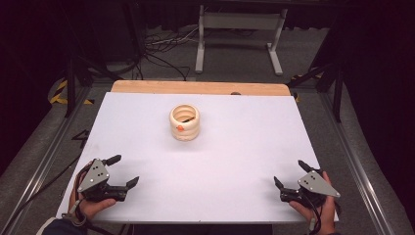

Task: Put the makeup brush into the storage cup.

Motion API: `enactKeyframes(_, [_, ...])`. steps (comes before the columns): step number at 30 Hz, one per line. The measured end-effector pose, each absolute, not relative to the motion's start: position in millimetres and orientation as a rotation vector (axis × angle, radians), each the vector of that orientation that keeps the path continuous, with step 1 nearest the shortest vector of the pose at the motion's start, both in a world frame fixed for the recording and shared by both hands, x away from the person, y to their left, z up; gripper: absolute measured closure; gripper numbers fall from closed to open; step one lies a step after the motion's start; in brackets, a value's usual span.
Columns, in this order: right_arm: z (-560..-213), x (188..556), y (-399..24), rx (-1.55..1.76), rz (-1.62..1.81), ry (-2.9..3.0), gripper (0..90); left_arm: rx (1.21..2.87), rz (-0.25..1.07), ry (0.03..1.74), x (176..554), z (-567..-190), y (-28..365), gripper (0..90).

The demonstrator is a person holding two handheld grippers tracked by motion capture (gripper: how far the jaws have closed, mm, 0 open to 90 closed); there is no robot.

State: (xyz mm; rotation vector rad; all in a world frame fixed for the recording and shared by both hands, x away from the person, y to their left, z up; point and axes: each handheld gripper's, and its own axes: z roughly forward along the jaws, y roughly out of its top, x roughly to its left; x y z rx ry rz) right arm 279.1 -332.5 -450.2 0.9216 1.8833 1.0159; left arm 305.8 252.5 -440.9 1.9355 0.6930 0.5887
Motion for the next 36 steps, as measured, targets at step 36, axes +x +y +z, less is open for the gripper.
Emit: enactKeyframes(36, [-448,268,-329,0.905,1.007,1.867,6.2,1.947,0.587,0.668,310,-440,247,9.3])
